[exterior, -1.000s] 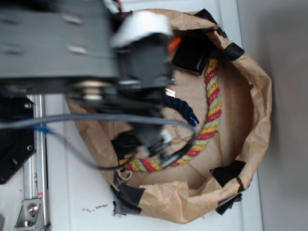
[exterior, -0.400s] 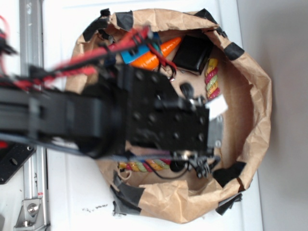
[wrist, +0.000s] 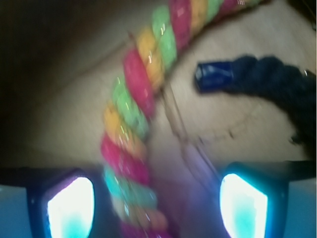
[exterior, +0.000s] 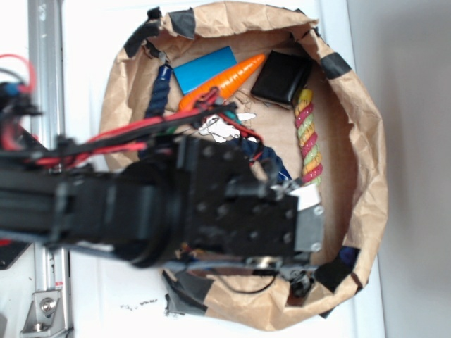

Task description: Grab the multicolored rope.

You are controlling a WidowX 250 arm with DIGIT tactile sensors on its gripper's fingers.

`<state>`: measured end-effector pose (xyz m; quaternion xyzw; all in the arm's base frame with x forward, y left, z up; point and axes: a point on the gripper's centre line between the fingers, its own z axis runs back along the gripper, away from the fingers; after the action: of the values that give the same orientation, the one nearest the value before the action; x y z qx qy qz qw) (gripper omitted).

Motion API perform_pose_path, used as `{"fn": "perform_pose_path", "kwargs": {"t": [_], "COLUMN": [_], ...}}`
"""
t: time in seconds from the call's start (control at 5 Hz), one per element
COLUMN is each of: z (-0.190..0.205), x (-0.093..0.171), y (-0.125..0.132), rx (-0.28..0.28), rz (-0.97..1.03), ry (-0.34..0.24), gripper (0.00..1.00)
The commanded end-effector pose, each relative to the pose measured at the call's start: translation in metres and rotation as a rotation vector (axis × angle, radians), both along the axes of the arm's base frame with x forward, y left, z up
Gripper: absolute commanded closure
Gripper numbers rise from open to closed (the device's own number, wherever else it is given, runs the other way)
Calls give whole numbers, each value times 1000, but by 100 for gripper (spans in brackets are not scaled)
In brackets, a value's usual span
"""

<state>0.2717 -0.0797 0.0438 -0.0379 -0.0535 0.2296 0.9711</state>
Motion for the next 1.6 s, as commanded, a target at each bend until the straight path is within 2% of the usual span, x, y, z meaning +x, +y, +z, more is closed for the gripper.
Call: {"fn": "perform_pose_path", "kwargs": {"t": [0.0,0.2,0.4,0.6,0.8,1.0,1.2,1.4], "z": [-3,-29,-43,-14,29,62,90,108], "x": [17,28,25,11,-2,-4,-2,4], "y": [-5,-14,-18,7,46,67,67,62], "rx": [36,-20,-90,-80,-60,-60,-37,-19], "rz": [-13,-70,-161,-189,-188,-185,-194,-268], "ry": [-37,-4,-25,-125,-244,-288,-295,-264], "gripper": [0,0,90,100,100,100,100,68]}}
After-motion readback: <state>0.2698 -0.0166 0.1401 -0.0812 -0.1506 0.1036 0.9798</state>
